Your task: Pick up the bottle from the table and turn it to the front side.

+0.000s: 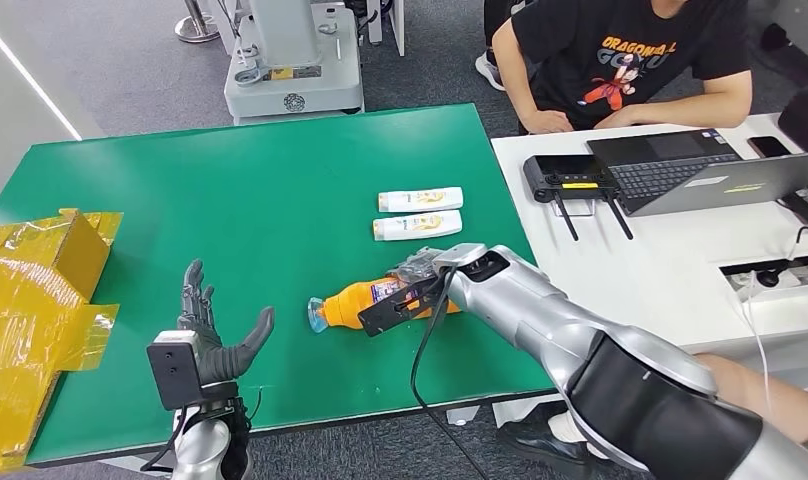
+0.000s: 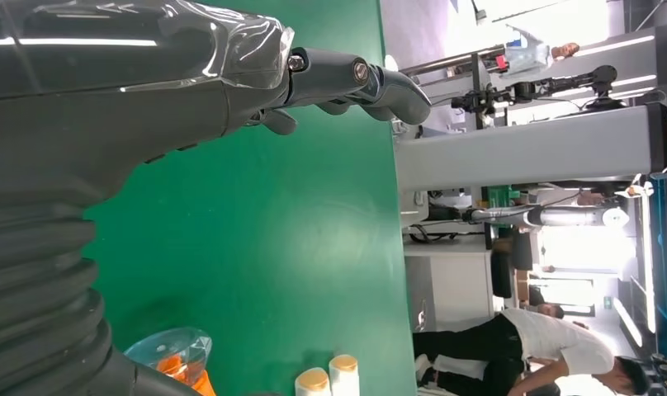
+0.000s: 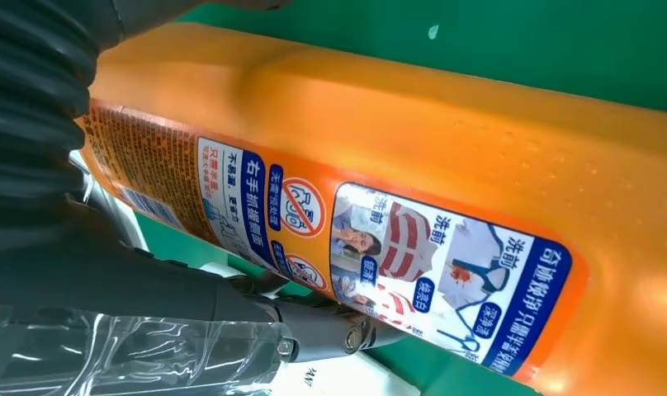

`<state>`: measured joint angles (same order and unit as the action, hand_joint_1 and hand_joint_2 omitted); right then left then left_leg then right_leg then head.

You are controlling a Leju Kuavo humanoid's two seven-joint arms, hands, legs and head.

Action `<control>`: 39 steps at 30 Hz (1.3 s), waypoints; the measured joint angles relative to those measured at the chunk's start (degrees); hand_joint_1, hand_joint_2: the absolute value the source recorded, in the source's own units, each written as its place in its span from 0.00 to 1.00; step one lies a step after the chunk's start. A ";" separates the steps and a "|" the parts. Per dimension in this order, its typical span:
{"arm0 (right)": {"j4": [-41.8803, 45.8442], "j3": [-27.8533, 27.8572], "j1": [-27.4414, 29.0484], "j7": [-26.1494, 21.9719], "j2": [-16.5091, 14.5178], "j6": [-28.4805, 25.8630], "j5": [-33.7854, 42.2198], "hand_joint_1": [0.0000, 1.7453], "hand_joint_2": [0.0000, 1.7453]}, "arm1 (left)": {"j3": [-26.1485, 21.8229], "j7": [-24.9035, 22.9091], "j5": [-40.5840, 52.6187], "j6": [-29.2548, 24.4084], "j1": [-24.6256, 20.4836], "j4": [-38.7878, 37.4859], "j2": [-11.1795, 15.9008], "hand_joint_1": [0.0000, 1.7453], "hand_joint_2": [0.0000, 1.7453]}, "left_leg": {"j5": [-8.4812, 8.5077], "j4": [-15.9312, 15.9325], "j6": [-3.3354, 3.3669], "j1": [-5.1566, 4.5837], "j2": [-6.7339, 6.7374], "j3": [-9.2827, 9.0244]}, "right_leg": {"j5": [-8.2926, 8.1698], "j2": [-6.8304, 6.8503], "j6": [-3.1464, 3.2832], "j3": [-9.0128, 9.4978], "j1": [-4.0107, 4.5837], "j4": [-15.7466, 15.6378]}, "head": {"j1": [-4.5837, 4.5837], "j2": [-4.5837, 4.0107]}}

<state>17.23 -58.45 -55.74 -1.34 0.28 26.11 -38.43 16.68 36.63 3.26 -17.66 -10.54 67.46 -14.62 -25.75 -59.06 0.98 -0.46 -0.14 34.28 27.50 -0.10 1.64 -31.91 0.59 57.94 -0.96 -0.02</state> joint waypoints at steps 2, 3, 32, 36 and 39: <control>-0.13 -0.14 0.27 0.94 0.01 -0.99 -0.21 0.00 1.00 | 0.00 0.00 -0.01 -0.22 0.00 -0.04 -0.01 0.00 1.00 | 0.00 0.00 0.00 0.00 0.00 0.00 | 0.00 0.00 0.00 0.00 0.00 0.00 | 0.00 0.00; -0.17 -0.22 0.43 1.45 0.01 -1.53 -0.31 0.00 1.00 | 0.00 -0.01 -0.02 -0.34 -0.01 -0.05 -0.02 0.00 1.00 | 0.00 -0.01 0.00 0.00 0.00 0.00 | 0.00 0.00 0.00 0.00 0.00 0.00 | 0.00 0.00; -1.13 -0.45 3.35 8.14 1.02 -9.10 -2.34 0.97 1.00 | -0.01 -0.72 0.26 -0.96 0.04 -0.12 -0.03 0.00 1.00 | 0.00 -0.03 0.00 0.00 -0.02 0.01 | 0.00 0.01 -0.01 0.01 0.00 0.00 | -0.01 0.00; -1.13 -0.45 3.64 6.99 1.09 -10.07 -2.21 1.00 1.00 | -0.09 -0.72 0.33 -0.93 0.05 -0.26 -0.02 0.00 1.00 | 0.00 -0.04 0.00 0.00 0.01 0.00 | -0.01 -0.01 -0.02 0.02 0.00 0.00 | 0.00 0.00; -1.07 -0.45 3.75 6.45 1.15 -10.80 -2.15 1.00 1.00 | -0.28 -0.72 0.36 -0.85 0.04 -0.27 -0.03 0.00 1.00 | 0.03 -0.04 0.04 0.00 0.01 0.00 | -0.04 -0.01 -0.05 0.02 0.00 0.00 | 0.00 0.00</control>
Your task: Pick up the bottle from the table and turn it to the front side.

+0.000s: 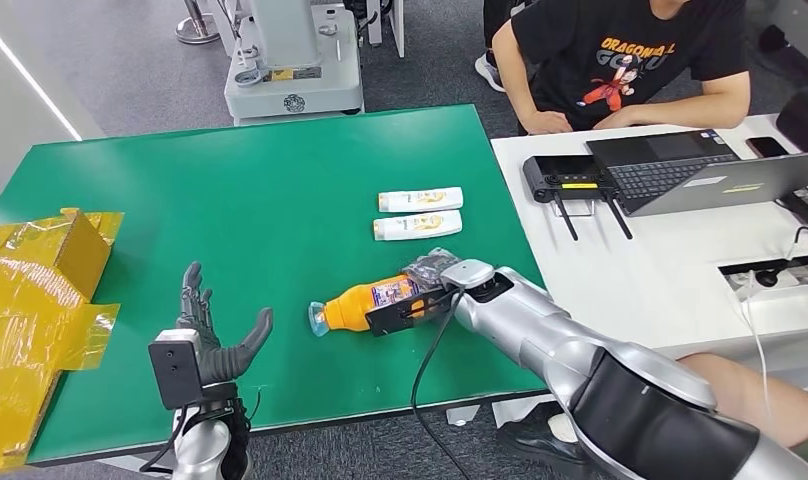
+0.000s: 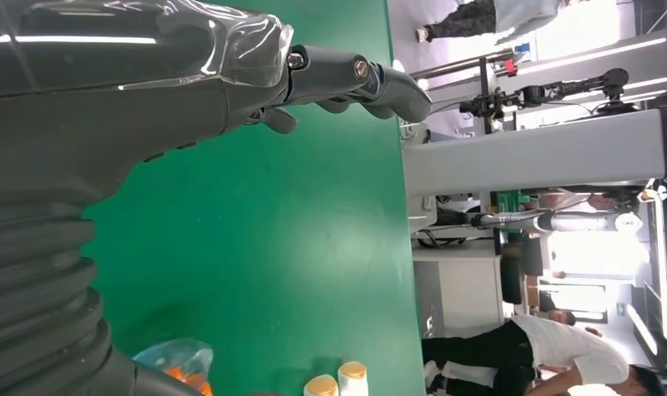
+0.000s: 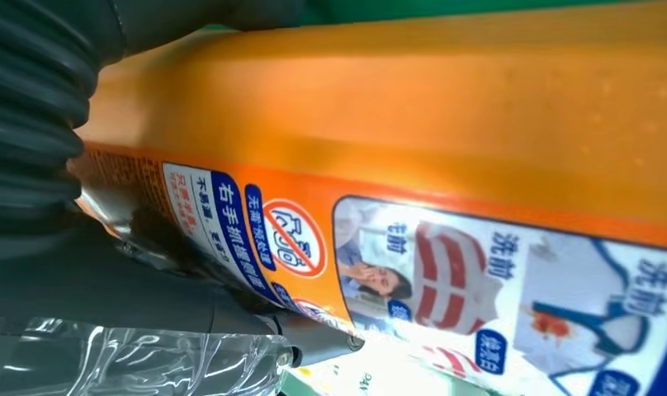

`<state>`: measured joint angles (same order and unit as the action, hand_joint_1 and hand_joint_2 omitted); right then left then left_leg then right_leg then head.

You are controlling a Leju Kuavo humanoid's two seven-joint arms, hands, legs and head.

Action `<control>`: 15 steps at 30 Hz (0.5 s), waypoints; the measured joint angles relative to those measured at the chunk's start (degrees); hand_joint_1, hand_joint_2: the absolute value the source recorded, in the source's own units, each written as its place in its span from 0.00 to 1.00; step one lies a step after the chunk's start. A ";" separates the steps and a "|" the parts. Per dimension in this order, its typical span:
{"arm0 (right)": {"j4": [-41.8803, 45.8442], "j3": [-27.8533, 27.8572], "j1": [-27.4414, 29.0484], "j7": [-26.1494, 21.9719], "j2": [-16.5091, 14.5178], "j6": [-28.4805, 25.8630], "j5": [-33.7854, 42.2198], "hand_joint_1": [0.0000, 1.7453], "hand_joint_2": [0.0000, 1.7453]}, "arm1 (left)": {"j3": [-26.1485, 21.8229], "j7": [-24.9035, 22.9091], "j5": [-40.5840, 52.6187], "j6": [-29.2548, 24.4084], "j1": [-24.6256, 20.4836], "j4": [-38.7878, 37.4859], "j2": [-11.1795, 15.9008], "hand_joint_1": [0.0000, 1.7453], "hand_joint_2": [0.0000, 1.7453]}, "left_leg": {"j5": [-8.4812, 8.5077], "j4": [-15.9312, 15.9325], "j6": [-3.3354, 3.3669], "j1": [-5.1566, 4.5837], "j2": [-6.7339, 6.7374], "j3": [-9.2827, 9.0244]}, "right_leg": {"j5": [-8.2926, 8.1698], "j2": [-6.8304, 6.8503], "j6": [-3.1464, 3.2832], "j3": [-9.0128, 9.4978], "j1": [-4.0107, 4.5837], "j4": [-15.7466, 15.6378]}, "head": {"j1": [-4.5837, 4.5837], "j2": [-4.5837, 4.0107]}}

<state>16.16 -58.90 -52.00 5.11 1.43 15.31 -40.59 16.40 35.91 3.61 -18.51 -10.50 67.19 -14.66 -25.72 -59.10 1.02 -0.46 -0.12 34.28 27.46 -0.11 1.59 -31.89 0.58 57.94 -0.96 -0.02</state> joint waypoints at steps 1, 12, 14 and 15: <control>0.03 0.01 0.00 -0.15 0.01 -0.21 0.08 1.00 1.00 | -0.07 0.00 0.01 0.04 0.00 0.00 0.00 0.00 1.00 | 0.02 0.00 0.02 0.00 0.00 0.00 | -0.01 0.00 -0.01 0.00 0.00 0.00 | 0.00 0.00; 0.48 1.80 1.42 -2.73 0.03 -7.44 1.37 1.00 1.00 | -1.05 -0.04 0.89 0.96 0.44 0.02 -0.02 0.00 1.00 | 0.06 0.00 0.09 0.00 -0.02 0.10 | -0.06 0.02 -0.06 -0.03 0.00 0.01 | -0.01 0.00; 0.78 3.02 2.16 -4.03 -0.15 -9.51 1.86 1.00 1.00 | -1.25 -0.11 1.20 1.15 0.71 0.02 -0.03 0.00 1.00 | 0.06 0.00 0.09 0.00 -0.03 0.16 | -0.06 0.03 -0.06 -0.08 0.00 0.01 | -0.01 0.00; 0.97 3.64 2.44 -4.83 -0.31 -10.36 2.08 1.00 1.00 | -1.31 -0.13 1.32 1.19 0.84 0.03 -0.03 0.00 1.00 | 0.06 0.00 0.09 0.00 -0.03 0.18 | -0.07 0.03 -0.06 -0.10 0.00 0.01 | -0.01 0.00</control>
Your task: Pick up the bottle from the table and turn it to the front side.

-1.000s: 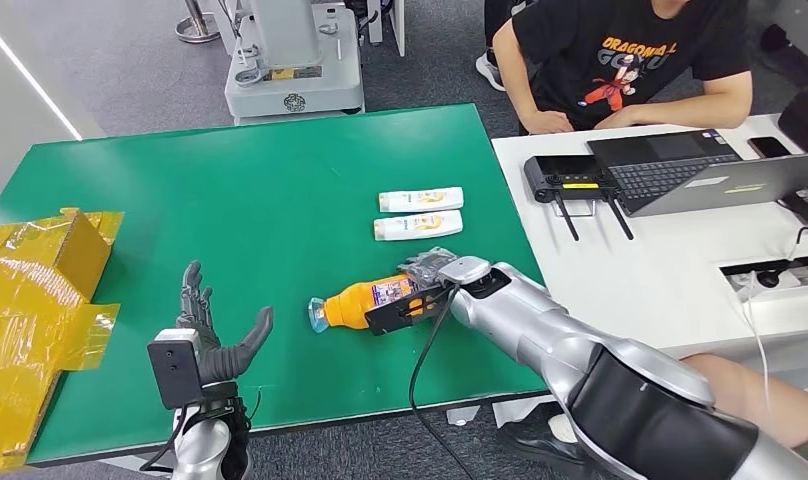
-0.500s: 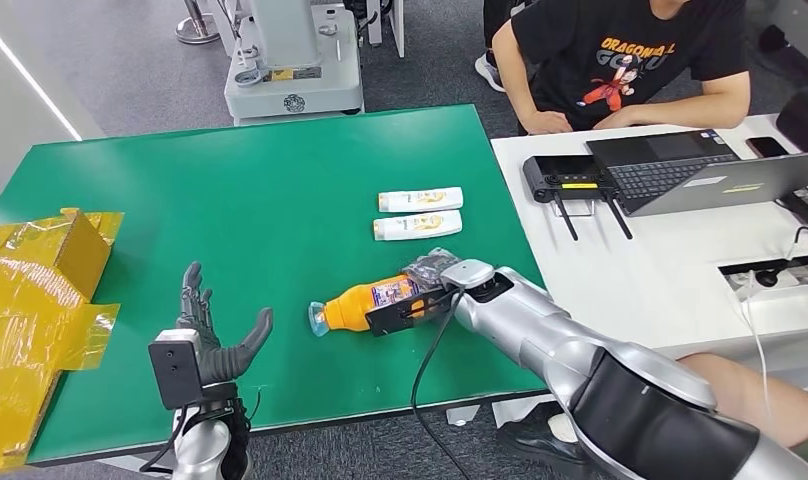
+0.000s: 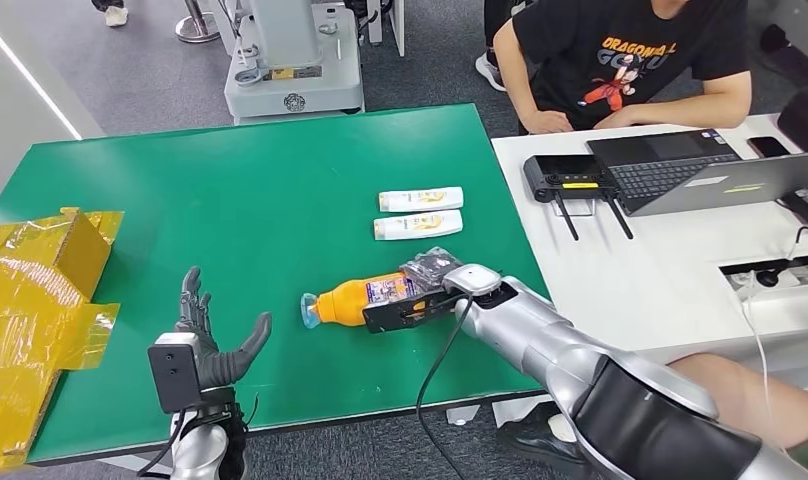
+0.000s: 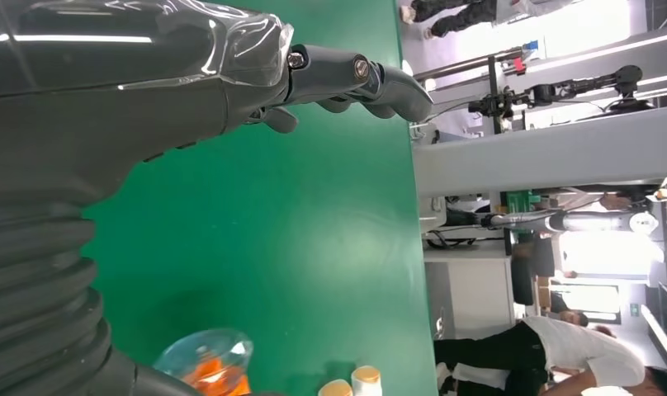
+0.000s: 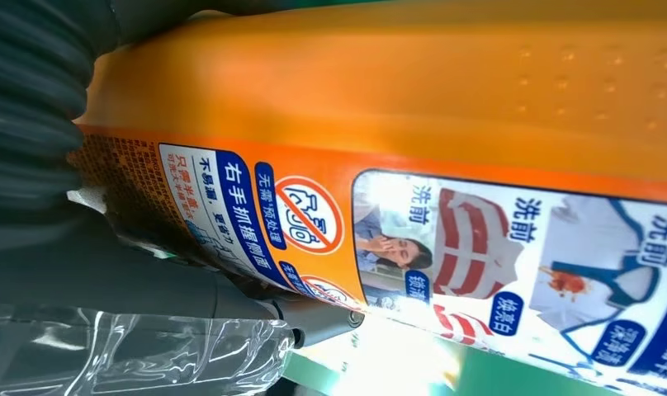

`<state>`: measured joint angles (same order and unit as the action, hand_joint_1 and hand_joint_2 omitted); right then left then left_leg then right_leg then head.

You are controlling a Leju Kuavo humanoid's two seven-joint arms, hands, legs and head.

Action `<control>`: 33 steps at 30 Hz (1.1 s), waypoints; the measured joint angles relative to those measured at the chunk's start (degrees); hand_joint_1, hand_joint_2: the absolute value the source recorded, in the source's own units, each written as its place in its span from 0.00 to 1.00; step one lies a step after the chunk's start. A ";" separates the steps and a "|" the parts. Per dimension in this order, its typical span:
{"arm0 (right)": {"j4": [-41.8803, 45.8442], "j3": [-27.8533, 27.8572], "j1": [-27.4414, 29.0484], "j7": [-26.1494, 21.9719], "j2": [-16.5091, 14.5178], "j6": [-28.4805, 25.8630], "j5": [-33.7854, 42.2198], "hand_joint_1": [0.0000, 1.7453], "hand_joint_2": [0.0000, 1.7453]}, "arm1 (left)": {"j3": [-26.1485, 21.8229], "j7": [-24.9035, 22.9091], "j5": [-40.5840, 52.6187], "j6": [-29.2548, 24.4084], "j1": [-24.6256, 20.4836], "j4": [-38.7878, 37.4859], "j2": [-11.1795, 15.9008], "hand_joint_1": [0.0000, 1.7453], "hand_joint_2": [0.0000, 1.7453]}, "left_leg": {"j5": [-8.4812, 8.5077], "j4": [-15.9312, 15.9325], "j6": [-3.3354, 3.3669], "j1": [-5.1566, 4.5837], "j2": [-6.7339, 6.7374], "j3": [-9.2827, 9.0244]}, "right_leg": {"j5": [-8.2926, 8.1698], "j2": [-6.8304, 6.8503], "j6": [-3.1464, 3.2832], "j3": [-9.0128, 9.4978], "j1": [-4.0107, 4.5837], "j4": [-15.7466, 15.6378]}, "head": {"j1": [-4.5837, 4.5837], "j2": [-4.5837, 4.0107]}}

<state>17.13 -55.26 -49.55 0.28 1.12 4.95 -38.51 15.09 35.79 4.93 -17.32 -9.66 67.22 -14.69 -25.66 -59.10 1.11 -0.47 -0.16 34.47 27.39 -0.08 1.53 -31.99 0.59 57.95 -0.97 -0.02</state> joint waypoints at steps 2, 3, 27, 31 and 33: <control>0.50 1.20 0.49 -1.79 -0.40 -1.71 0.63 1.00 1.00 | -0.15 -0.01 0.22 0.07 0.23 0.01 0.00 0.00 1.00 | 0.00 0.00 0.00 0.00 0.00 0.03 | 0.00 0.00 0.00 -0.04 0.00 0.00 | 0.00 0.00; 0.76 1.83 0.73 -2.68 -0.67 -2.65 1.11 1.00 1.00 | -0.22 0.00 0.29 0.09 0.33 0.02 0.00 0.00 1.00 | 0.00 0.00 0.00 0.00 0.00 0.05 | 0.00 0.00 0.00 -0.06 0.00 0.01 | 0.01 0.00; 11.87 18.81 9.41 -22.21 -8.82 -23.13 15.13 1.00 1.00 | -2.20 0.39 -0.82 -3.76 0.60 0.02 0.35 0.00 1.00 | 0.01 0.00 0.01 0.01 -0.05 0.30 | 0.01 0.03 0.00 -0.29 0.01 0.02 | 0.01 0.00; 14.31 20.65 11.64 -24.54 -10.05 -24.04 17.04 1.00 1.00 | -3.04 0.48 -0.23 -3.93 0.66 0.16 0.78 0.00 1.00 | 0.01 0.01 0.01 0.01 -0.05 0.30 | 0.01 0.04 0.00 -0.30 0.01 0.02 | 0.01 0.00; 15.48 21.14 12.63 -24.91 -10.59 -23.24 17.54 1.00 1.00 | -3.11 0.01 -0.48 -2.21 0.67 0.41 1.01 0.00 1.00 | 0.01 0.01 0.01 0.01 -0.04 0.30 | 0.01 0.03 0.00 -0.30 0.01 0.02 | 0.01 0.00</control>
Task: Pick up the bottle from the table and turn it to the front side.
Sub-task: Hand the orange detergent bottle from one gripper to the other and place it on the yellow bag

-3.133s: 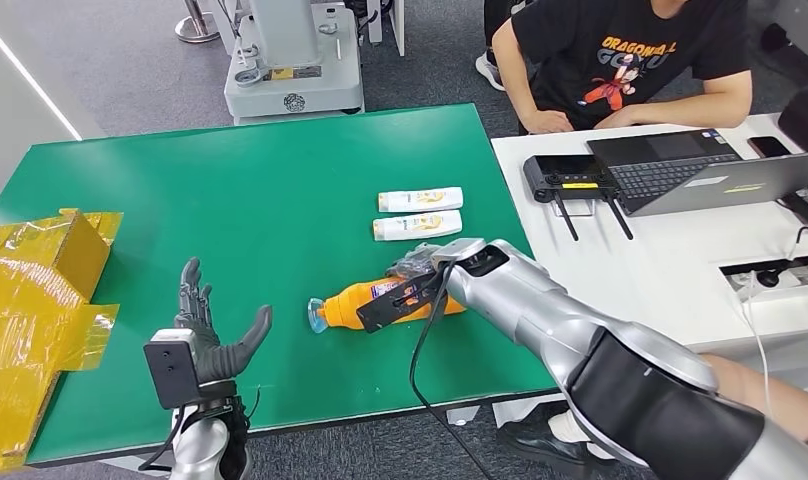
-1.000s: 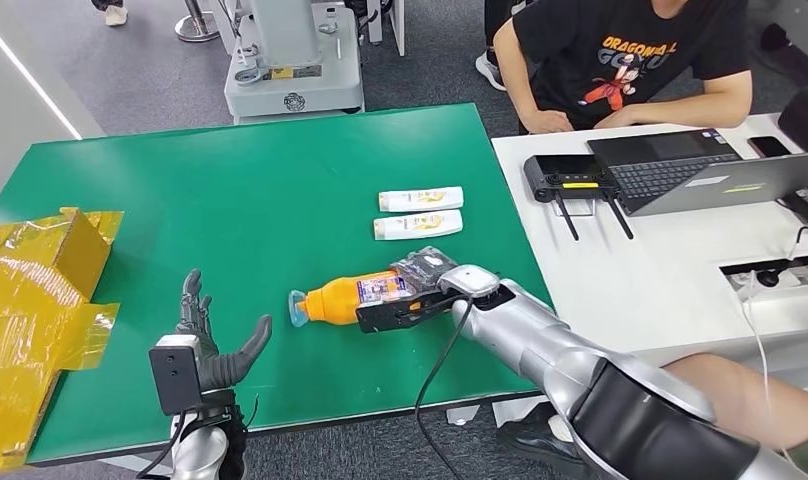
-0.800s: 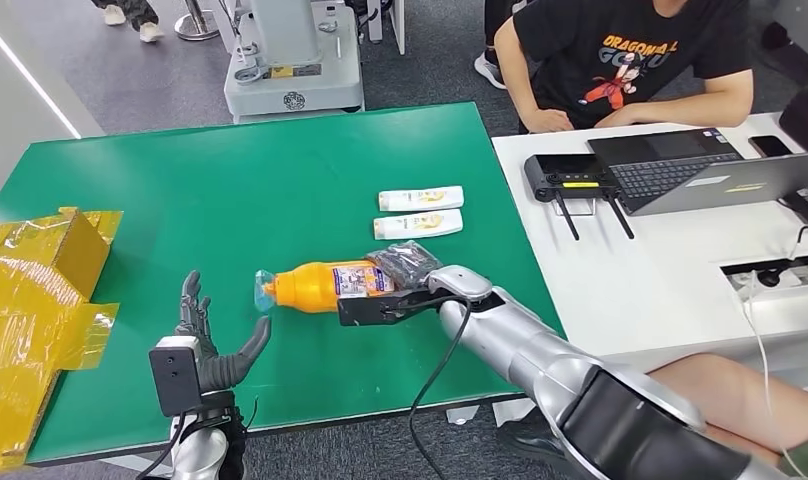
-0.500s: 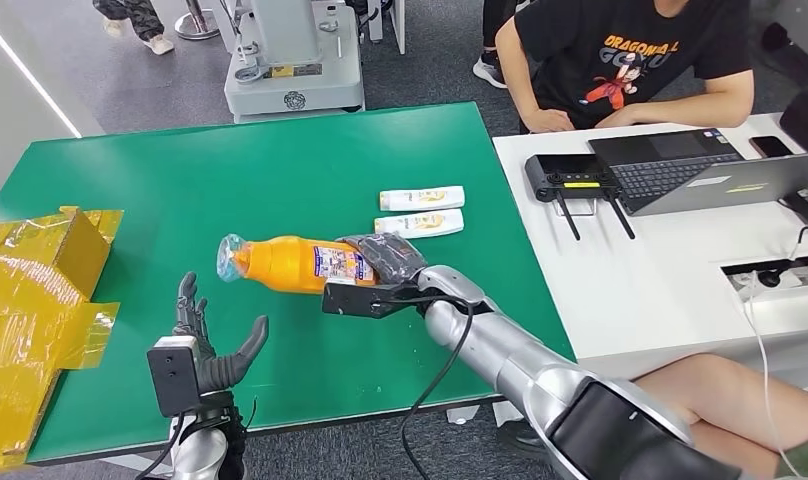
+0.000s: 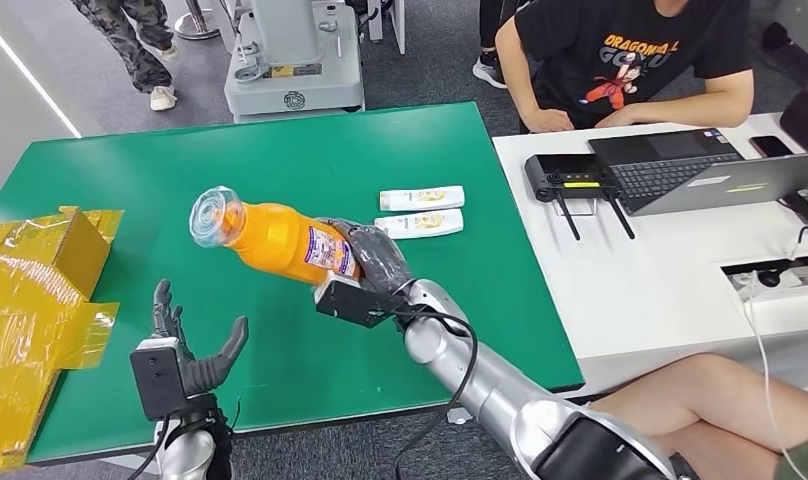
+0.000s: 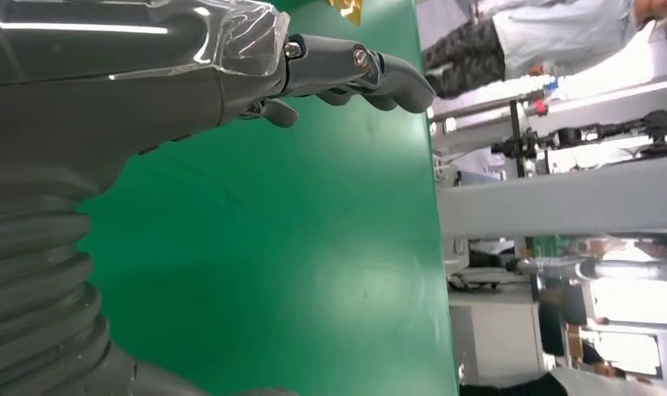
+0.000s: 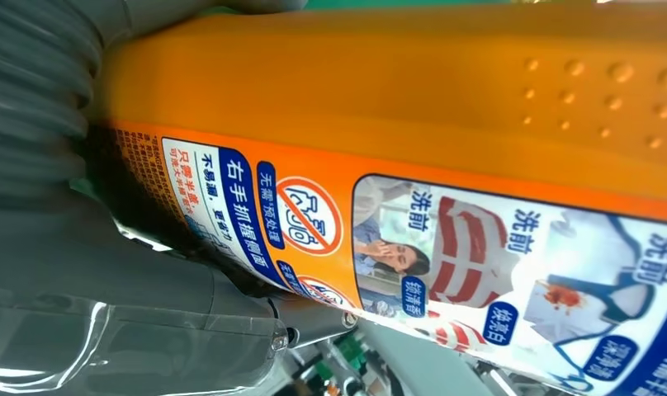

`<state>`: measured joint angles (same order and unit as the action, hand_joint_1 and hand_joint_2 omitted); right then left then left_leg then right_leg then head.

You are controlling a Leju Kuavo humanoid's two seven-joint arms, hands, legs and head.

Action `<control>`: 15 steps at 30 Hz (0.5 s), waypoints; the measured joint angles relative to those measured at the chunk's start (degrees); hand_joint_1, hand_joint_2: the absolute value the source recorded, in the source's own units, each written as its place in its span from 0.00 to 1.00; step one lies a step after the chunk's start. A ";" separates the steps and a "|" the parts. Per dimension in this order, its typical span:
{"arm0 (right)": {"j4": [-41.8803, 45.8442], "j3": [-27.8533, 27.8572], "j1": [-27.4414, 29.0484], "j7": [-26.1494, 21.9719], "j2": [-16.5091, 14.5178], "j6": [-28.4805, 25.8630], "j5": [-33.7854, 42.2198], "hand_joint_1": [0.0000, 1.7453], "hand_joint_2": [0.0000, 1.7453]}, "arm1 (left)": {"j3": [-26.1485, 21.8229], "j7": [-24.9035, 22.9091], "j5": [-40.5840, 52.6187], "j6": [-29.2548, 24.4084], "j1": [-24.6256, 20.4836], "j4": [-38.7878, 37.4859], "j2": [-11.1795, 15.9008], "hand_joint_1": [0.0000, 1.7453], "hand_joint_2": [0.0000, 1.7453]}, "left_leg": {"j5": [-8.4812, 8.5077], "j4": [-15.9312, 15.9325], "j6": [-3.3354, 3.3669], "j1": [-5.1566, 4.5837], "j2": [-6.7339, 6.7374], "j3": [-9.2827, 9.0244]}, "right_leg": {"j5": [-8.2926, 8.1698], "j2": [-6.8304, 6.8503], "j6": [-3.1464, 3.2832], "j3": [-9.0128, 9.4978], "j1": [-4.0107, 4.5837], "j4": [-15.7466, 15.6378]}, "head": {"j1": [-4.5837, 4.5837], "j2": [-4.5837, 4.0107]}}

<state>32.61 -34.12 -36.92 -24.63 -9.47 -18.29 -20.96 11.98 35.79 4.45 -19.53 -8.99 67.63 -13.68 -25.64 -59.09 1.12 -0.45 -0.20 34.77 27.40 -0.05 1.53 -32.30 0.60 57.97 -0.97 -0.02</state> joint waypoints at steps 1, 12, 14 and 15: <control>0.46 0.14 0.40 -0.02 -0.20 0.70 0.21 1.00 1.00 | 0.00 -0.38 -0.41 1.50 0.02 0.20 0.09 0.00 1.00 | 0.00 0.00 0.00 0.00 0.00 0.00 | 0.00 0.00 0.00 0.00 0.00 0.00 | -0.01 0.00; 2.28 2.45 2.80 -0.64 -1.80 3.49 2.93 1.00 1.00 | 0.71 -3.75 -0.44 11.69 0.47 5.90 0.85 0.00 1.00 | 0.00 -0.01 0.00 -0.01 0.00 0.01 | -0.01 0.00 0.00 0.00 -0.01 -0.01 | -0.01 0.00; 2.30 2.80 3.02 0.09 -1.85 3.40 2.78 1.00 1.00 | 0.79 -4.25 0.49 11.75 0.05 6.71 1.12 0.00 1.00 | 0.01 -0.02 0.00 -0.01 0.00 0.01 | -0.01 0.00 0.00 -0.01 -0.01 -0.01 | -0.01 0.00; 2.29 3.00 3.13 0.54 -1.85 3.33 2.63 1.00 1.00 | 0.86 -4.47 0.90 11.78 -0.22 7.06 1.26 0.00 1.00 | 0.01 -0.02 0.01 -0.01 -0.01 0.01 | -0.01 0.00 0.00 -0.01 -0.01 -0.01 | -0.01 0.00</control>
<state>34.90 -31.12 -33.79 -24.09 -11.32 -14.96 -18.33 12.83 31.32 5.36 -7.75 -9.21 74.68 -12.43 -25.64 -59.10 1.13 -0.46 -0.21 34.78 27.40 -0.04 1.52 -32.31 0.59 57.96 -0.97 -0.02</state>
